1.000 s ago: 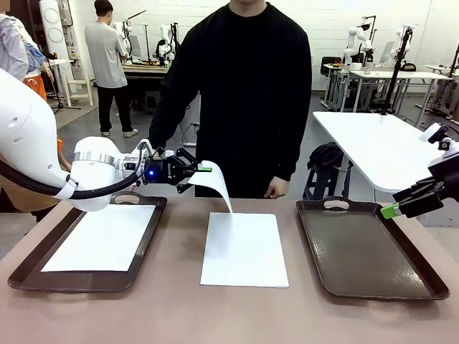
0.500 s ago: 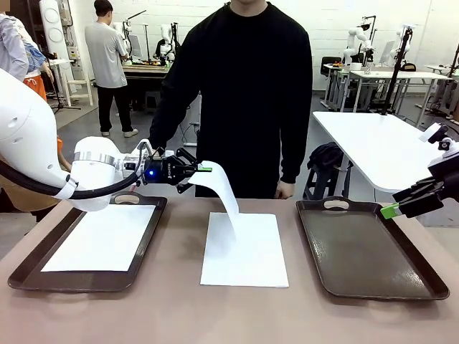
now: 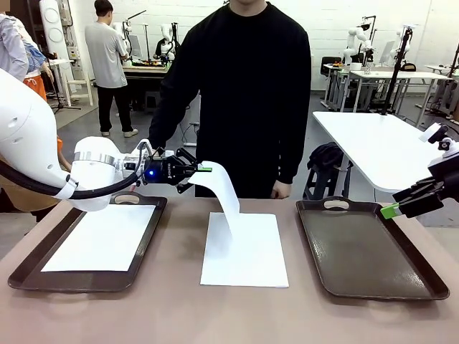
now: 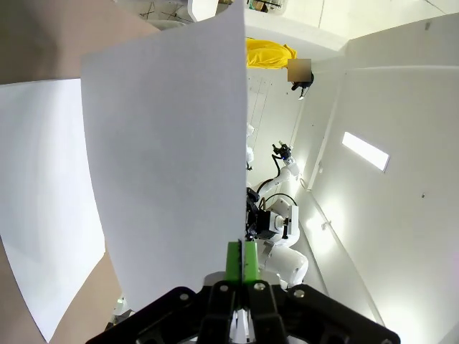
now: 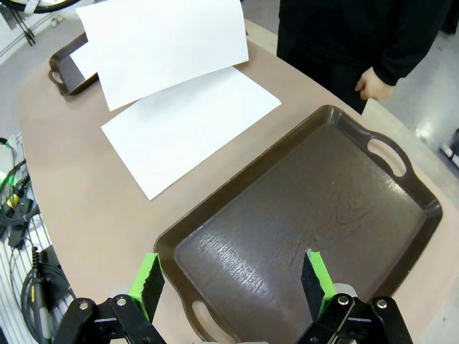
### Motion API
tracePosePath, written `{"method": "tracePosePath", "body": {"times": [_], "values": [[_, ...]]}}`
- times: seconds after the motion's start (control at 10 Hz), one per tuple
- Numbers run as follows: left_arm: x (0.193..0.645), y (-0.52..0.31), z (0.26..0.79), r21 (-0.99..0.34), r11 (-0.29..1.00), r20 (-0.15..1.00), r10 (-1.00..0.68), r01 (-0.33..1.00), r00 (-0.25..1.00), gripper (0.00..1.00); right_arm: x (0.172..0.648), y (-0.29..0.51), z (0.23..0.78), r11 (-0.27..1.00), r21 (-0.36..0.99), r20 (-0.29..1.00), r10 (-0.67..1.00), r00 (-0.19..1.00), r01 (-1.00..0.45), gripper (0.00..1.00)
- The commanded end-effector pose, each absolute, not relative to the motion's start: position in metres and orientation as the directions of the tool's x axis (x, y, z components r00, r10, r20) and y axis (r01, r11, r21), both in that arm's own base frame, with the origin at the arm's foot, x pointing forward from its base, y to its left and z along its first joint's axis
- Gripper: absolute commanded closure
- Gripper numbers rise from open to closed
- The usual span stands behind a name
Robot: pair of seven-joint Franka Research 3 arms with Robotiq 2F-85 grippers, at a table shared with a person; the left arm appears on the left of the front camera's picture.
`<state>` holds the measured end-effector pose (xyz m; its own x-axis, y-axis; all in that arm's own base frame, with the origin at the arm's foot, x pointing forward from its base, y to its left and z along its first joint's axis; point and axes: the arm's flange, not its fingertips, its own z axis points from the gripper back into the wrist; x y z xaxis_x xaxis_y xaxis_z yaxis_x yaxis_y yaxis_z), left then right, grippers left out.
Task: Sort the A4 documents.
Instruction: Place the A4 Paper in the designated Handle tray.
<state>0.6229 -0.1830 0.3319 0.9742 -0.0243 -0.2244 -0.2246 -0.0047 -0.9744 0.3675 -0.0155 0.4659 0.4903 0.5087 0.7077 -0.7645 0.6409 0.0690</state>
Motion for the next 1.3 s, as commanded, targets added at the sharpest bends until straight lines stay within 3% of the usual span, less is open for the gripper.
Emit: {"method": "tracePosePath", "body": {"times": [0.0, 0.5, 0.9, 1.2], "values": [[0.624, -0.184, 0.333, -0.971, -0.010, -0.238, -0.015, -0.238, 0.971, 1.00, 0.372, -0.016, 0.464, 0.627, 0.076, 0.724, 0.501, 0.475, -0.776, 0.00], [0.623, -0.183, 0.332, -0.974, -0.005, -0.224, -0.024, -0.225, 0.974, 0.99, 0.372, -0.016, 0.464, 0.627, 0.076, 0.724, 0.501, 0.475, -0.776, 0.00], [0.573, -0.114, 0.371, -0.947, 0.318, -0.060, -0.068, -0.036, 0.996, 0.99, 0.372, -0.016, 0.464, 0.627, 0.076, 0.724, 0.501, 0.475, -0.776, 0.00], [0.548, -0.077, 0.363, -0.803, 0.596, -0.001, -0.046, 0.027, 0.999, 0.99, 0.372, -0.016, 0.464, 0.627, 0.076, 0.724, 0.501, 0.475, -0.776, 0.00]]}}
